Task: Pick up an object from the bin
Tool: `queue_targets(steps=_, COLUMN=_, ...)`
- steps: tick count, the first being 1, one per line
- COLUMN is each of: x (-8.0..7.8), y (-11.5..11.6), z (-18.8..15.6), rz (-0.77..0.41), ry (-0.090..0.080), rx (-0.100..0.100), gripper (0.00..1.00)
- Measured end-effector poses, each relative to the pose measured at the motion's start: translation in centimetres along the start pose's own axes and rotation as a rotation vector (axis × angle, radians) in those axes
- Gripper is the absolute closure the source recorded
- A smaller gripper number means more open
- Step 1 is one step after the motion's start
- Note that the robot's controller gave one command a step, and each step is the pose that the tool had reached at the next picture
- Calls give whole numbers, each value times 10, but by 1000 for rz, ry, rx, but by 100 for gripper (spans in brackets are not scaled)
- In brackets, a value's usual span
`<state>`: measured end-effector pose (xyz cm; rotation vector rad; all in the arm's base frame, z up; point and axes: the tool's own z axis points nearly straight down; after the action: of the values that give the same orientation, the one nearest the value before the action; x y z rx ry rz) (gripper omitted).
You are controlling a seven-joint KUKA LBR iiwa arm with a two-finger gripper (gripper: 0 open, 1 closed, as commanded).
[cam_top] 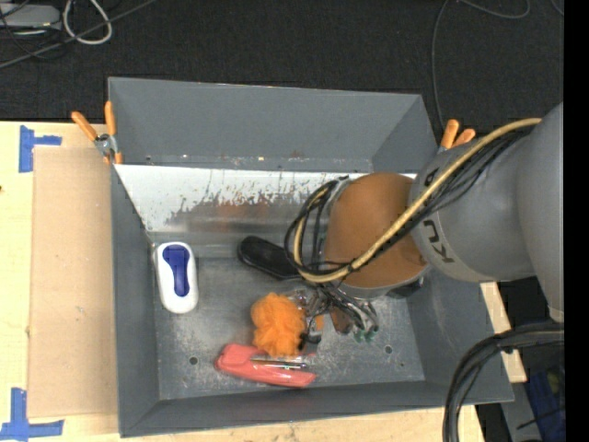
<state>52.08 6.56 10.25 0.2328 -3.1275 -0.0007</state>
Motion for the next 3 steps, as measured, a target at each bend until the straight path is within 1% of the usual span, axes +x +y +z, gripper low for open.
queue_targets(steps=1, x=2, y=-16, z=30, rz=55, ry=-22, rx=0, gripper=0)
queue_targets(steps=2, x=7, y=38, z=4, rz=-28, ry=-19, rx=1, gripper=0)
queue_targets(steps=3, x=-1, y=44, z=29, rz=56, ry=-34, rx=1, gripper=0)
